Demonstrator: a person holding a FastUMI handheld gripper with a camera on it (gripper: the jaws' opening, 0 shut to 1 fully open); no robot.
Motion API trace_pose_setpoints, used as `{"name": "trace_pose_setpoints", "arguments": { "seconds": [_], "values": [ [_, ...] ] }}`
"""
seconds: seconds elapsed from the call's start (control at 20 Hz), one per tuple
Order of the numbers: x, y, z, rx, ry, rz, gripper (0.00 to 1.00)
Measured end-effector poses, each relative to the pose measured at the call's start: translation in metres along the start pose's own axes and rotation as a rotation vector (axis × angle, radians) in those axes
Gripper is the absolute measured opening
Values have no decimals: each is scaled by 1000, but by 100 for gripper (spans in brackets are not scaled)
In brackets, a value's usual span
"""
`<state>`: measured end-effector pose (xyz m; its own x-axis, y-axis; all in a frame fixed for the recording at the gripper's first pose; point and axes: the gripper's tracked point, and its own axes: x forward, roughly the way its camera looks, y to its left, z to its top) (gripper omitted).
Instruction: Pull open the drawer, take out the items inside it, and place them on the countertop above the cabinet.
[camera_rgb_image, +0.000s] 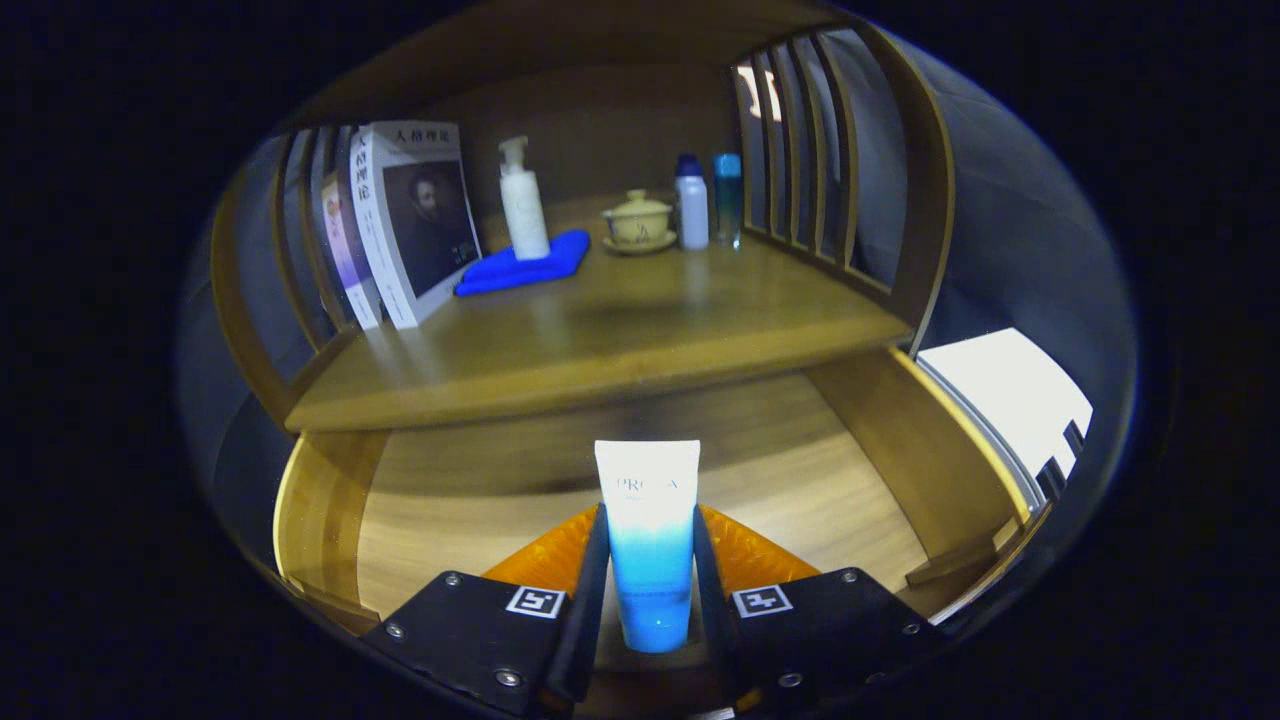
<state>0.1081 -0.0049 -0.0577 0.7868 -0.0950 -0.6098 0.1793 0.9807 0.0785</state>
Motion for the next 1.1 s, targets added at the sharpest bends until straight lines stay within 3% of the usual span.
{"name": "trace_pose_setpoints", "arguments": {
  "seconds": [0.35,0.9,1.1],
  "values": [
    [3,13,61,-71,-136,23,46],
    [49,28,137,-184,-186,88,47],
    [73,29,148,-159,-161,104,47]
  ]
}}
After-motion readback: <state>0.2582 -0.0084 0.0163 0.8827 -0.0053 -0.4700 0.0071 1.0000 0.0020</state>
